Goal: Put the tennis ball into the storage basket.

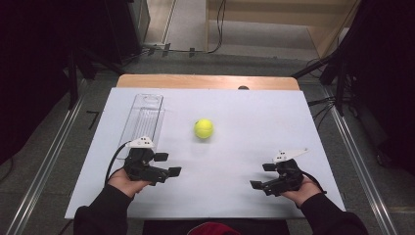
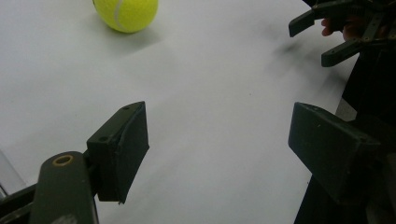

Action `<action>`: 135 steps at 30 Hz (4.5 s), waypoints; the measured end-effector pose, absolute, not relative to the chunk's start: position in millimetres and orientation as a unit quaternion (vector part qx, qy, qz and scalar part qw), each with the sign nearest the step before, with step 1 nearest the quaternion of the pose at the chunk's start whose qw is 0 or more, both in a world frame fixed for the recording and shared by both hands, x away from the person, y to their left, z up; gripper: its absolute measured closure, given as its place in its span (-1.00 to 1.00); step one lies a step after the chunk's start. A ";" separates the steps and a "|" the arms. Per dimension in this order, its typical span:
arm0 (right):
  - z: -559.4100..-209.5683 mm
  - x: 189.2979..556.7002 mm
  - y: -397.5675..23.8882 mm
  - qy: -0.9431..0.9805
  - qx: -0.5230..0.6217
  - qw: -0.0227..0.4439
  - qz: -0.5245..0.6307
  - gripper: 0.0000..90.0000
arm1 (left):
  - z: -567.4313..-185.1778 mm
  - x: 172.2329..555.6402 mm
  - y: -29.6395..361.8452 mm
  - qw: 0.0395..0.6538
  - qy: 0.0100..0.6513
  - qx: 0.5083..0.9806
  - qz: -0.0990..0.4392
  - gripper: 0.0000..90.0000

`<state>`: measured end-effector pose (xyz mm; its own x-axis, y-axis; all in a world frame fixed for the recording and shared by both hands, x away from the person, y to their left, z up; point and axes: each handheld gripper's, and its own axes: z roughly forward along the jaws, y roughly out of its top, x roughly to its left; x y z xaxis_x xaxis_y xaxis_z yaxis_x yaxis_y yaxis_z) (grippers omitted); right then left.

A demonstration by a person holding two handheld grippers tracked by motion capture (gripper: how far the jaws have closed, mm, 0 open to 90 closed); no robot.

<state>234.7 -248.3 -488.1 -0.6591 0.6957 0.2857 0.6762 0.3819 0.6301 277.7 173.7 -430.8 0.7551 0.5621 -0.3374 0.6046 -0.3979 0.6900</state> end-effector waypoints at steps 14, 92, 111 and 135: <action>-488.4 236.3 -247.7 0.832 0.412 0.011 0.371 -0.74 | -427.0 292.9 161.9 0.409 0.352 0.841 -0.027 -0.54; -488.6 236.6 -249.3 0.833 0.414 0.014 0.368 -0.74 | -428.5 367.4 112.3 0.389 0.380 0.839 -0.012 -1.00; -488.5 236.6 -249.2 0.833 0.413 0.013 0.368 -0.74 | -421.5 390.0 105.0 0.395 0.380 0.836 -0.003 -1.00; -488.6 235.9 -248.9 0.831 0.415 0.013 0.370 -0.74 | -419.1 419.9 78.5 0.385 0.366 0.847 0.007 -1.00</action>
<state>235.9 -248.9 -488.6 -0.6560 0.6989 0.2851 0.6796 0.3824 0.6261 419.9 78.5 -419.1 0.7313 0.6261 -0.2706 0.6153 -0.4344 0.6578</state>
